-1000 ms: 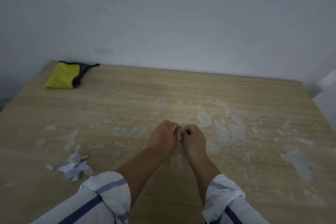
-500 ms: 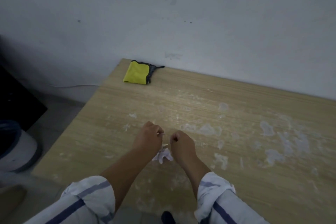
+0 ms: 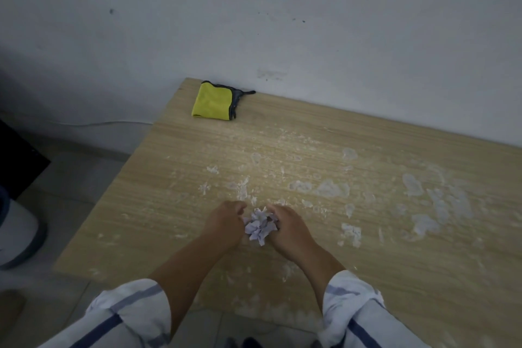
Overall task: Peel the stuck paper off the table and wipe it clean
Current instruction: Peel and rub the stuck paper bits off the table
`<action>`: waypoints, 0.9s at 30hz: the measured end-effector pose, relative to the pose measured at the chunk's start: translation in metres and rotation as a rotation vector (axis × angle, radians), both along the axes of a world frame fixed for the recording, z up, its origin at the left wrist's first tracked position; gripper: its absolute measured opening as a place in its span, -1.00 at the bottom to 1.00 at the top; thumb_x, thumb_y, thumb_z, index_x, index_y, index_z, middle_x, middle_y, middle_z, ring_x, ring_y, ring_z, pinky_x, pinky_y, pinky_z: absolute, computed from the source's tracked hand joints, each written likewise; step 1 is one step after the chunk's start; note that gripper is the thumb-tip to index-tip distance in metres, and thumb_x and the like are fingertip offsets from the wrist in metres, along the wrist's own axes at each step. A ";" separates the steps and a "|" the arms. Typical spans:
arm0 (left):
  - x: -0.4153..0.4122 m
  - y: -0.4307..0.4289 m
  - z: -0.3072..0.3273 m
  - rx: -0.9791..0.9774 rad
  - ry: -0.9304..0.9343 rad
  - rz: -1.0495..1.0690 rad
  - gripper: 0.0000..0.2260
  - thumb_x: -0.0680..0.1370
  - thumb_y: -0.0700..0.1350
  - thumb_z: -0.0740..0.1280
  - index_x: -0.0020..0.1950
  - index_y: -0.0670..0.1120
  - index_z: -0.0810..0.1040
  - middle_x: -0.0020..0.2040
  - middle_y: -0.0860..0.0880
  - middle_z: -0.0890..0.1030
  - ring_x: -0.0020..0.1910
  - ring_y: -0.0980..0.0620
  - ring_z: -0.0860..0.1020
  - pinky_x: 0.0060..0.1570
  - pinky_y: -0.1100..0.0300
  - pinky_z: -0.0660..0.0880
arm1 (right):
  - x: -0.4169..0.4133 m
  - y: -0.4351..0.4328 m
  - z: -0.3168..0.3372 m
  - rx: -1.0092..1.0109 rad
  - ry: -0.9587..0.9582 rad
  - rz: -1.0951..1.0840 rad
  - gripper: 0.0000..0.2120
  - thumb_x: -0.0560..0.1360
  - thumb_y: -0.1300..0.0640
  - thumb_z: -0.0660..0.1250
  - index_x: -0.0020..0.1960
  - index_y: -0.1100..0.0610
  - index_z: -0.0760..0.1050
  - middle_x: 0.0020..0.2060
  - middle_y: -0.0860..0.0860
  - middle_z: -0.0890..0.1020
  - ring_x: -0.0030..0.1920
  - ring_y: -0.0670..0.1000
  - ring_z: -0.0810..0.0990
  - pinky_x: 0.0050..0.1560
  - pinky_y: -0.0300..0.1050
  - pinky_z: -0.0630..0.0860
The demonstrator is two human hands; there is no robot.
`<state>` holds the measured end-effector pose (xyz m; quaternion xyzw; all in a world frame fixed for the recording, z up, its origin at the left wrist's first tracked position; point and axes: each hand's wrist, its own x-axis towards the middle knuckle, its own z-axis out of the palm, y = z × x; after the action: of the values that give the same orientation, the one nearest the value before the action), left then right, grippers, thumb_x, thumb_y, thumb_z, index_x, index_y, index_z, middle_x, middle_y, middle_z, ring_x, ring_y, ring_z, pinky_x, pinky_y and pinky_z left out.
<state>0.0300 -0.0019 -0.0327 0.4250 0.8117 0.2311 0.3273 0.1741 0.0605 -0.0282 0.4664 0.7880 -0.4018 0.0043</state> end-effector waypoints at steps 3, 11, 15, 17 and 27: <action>-0.008 -0.002 0.001 0.037 0.022 0.034 -0.54 0.49 -0.36 0.19 0.37 -0.11 0.40 0.31 -0.12 0.40 0.20 -0.05 0.47 -0.02 0.26 0.36 | 0.001 -0.004 0.002 0.044 -0.086 0.101 -0.38 0.51 0.08 0.27 0.50 0.11 0.10 0.47 0.07 0.19 0.46 0.11 0.15 0.41 -0.03 0.14; -0.010 -0.009 0.004 -0.154 0.055 -0.106 -0.51 0.47 -0.05 0.36 0.35 -0.20 0.36 0.31 -0.17 0.33 0.22 -0.10 0.41 0.10 0.18 0.35 | -0.012 -0.013 -0.015 0.241 -0.171 0.184 -0.32 0.49 0.04 0.29 0.49 0.16 0.05 0.43 0.10 0.23 0.39 0.16 0.22 0.36 -0.02 0.12; 0.000 -0.009 -0.001 -0.059 0.024 -0.146 -0.69 0.44 -0.05 0.39 0.12 -0.14 0.50 0.03 -0.05 0.41 -0.07 -0.02 0.45 -0.17 0.24 0.32 | -0.019 -0.017 -0.017 0.262 -0.111 0.175 -0.41 0.52 0.14 0.25 0.48 0.13 0.11 0.41 0.11 0.26 0.36 0.16 0.23 0.32 -0.02 0.23; 0.005 -0.007 0.000 -0.017 0.036 -0.182 -0.83 0.49 -0.09 0.33 0.03 -0.13 0.53 -0.13 0.00 0.41 -0.10 0.00 0.43 -0.18 0.24 0.33 | -0.022 -0.020 -0.016 0.253 -0.077 0.167 -0.46 0.53 0.19 0.23 0.47 0.13 0.16 0.39 0.11 0.27 0.34 0.13 0.24 0.31 -0.06 0.25; 0.009 -0.004 -0.012 0.048 0.097 -0.139 -0.84 0.58 -0.16 0.20 -0.04 -0.05 0.58 -0.12 -0.04 0.43 -0.29 0.14 0.41 -0.34 0.34 0.28 | -0.032 -0.023 -0.016 0.229 -0.101 0.111 -0.68 0.54 0.28 0.13 0.29 0.23 0.35 0.25 0.18 0.40 0.27 0.15 0.34 0.23 -0.05 0.29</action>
<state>0.0386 -0.0063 -0.0446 0.4990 0.7892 0.2064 0.2925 0.1421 0.0379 -0.0438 0.4392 0.8521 -0.2845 0.0127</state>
